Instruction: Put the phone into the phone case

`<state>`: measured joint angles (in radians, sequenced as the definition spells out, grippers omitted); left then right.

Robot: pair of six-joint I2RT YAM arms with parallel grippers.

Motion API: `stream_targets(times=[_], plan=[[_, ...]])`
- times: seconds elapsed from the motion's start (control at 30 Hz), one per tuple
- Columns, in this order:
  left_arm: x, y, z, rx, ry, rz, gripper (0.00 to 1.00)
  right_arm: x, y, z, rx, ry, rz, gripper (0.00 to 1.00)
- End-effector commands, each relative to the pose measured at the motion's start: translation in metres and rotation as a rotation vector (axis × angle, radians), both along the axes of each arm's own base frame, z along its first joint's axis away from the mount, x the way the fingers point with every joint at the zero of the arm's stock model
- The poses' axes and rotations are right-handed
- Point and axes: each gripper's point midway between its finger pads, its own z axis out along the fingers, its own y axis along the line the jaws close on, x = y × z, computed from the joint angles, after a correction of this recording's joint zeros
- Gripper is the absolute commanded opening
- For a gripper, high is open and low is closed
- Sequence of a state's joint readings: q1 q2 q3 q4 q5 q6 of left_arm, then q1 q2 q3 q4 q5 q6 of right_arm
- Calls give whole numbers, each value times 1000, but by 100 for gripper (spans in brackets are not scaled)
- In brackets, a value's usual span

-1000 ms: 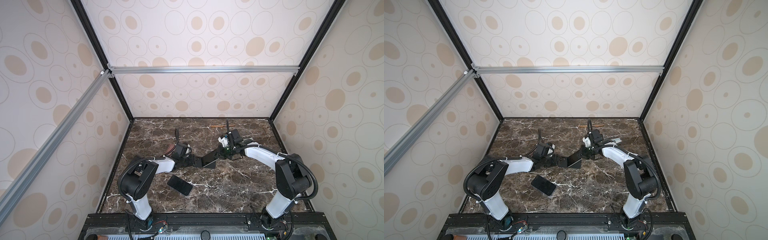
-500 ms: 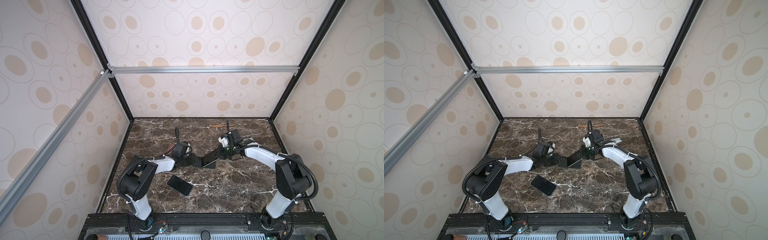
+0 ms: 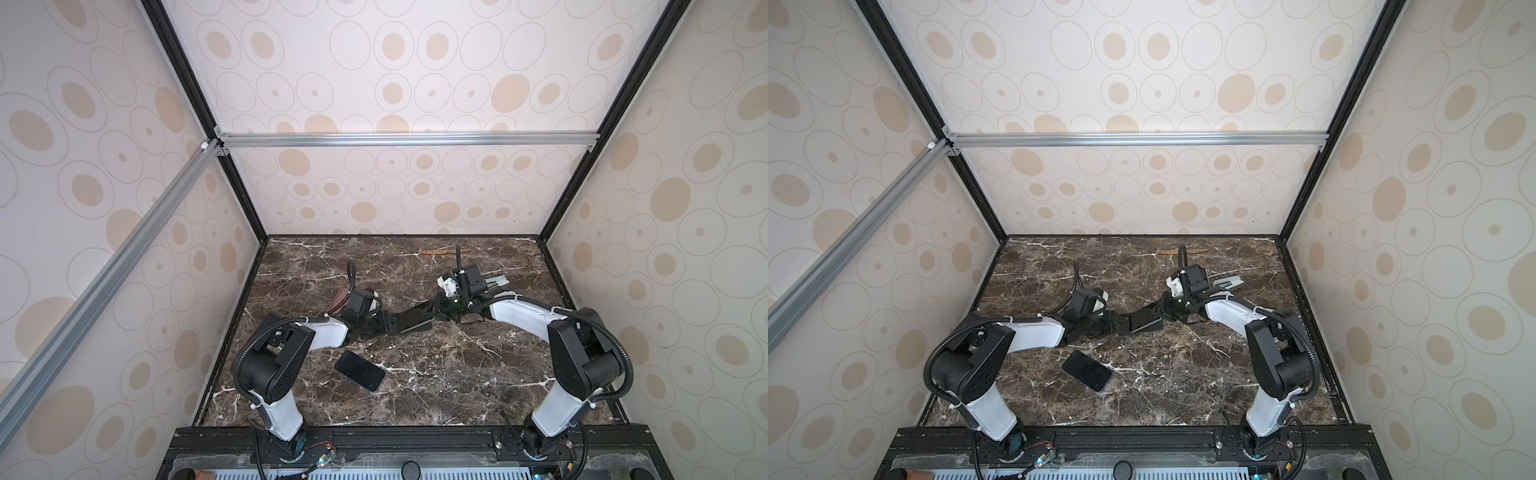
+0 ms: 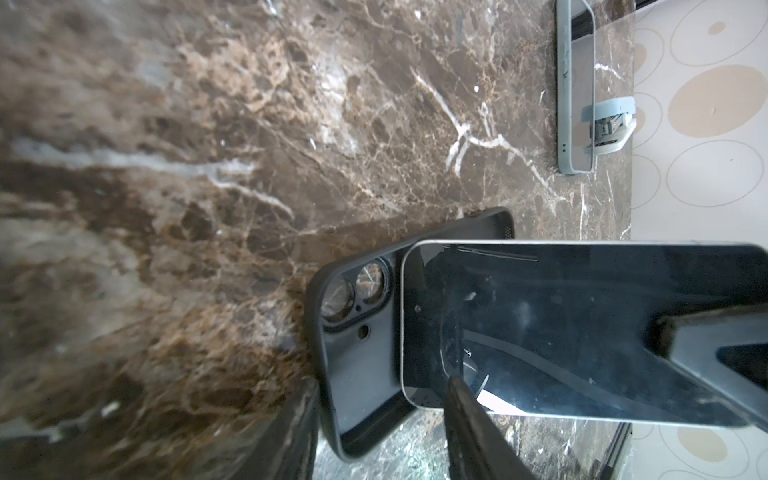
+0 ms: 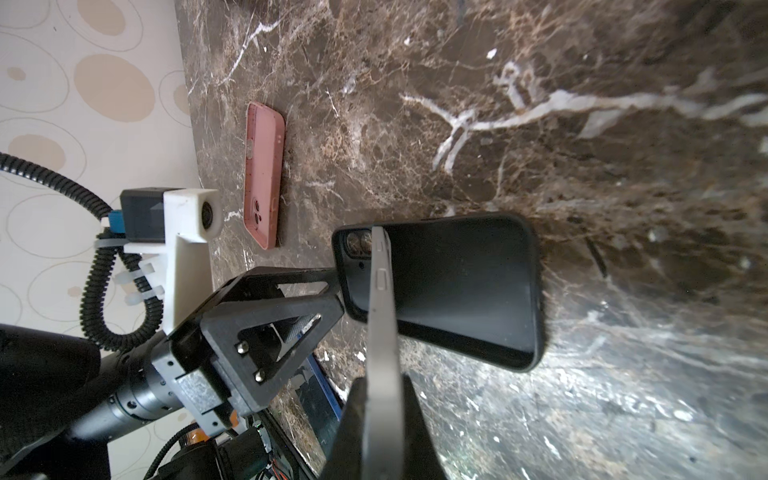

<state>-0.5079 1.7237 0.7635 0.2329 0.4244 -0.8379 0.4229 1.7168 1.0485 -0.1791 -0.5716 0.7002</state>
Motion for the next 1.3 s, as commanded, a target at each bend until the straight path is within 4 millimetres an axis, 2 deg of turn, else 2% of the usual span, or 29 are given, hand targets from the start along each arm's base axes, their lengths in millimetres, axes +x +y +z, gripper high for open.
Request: stream_targets(times=[0.0,0.27,0.5,0.63,0.7,1.0,1.27], plan=[[3,-6,15,-35,-37,1,49,-18,-2,-25,-25,108,24,0],[9,-11,19,-52,-45,2,49,-32,2,-32,24,127,59,0],[8,-12,17,-58,-33,0,49,-30,9,-44,89,126,46,0],[3,-12,14,-66,-8,7,49,-30,7,-54,90,134,16,0],[4,-14,19,-90,-25,10,49,-30,4,-58,81,134,-5,0],[-4,-22,16,-122,6,-13,48,-31,6,-68,101,150,-13,0],[-1,-15,10,-56,-13,-6,46,-40,2,-80,60,183,20,0]])
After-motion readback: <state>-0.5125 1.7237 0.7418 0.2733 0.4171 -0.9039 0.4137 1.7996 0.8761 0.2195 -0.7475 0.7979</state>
